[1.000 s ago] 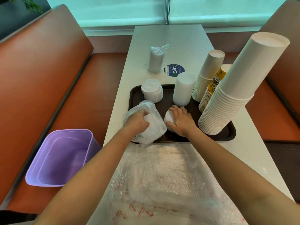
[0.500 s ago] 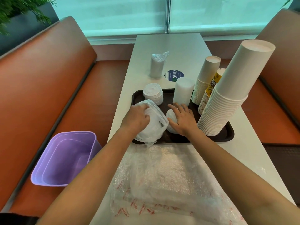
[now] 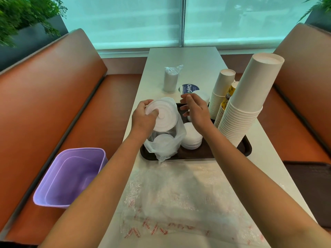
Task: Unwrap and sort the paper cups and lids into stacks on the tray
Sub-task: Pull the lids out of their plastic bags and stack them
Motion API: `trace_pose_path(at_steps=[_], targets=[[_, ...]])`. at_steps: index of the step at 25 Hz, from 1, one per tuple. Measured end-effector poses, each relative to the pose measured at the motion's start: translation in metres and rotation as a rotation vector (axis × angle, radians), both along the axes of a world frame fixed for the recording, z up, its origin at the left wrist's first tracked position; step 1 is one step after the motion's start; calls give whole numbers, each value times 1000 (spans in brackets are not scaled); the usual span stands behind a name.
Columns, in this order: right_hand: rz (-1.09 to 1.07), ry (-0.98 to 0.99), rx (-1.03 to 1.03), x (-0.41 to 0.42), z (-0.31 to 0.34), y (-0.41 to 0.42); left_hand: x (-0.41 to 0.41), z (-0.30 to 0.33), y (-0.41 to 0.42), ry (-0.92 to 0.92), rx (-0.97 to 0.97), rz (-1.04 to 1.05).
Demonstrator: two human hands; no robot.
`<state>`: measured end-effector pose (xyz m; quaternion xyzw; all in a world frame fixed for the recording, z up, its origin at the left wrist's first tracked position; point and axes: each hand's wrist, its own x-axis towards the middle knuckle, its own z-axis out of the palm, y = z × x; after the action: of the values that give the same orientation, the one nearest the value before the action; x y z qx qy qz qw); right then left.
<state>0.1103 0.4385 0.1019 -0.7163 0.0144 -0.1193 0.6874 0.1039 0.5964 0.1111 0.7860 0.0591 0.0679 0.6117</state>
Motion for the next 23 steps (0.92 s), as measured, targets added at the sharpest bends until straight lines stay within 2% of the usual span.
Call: trace_pose_path(at_steps=[4,8,11,14,15,18,20,23], targets=[[214,71,216,0,7,2,-1,10,-6,136,-381,-26],[398,166,443,-4,9,1,1,12,-13,214,-496,-112],[311,205,469,-5,8,-4,4,14,-19,181,-474,-183],[150,170,485,-2,5,-16,4,13,-15,156,-213,-113],[74,137,384,0,2,-20,5,11,-11,174,-112,-112],[-136,-4,-163,3,-17,-30,3,2,-2,335,230,-250],[-148,-28,-473,5,-35,-33,3,-11,0,372,464,-326],[-45,-48,-899,6,-66,-35,2,-34,-2,255,654,-408]])
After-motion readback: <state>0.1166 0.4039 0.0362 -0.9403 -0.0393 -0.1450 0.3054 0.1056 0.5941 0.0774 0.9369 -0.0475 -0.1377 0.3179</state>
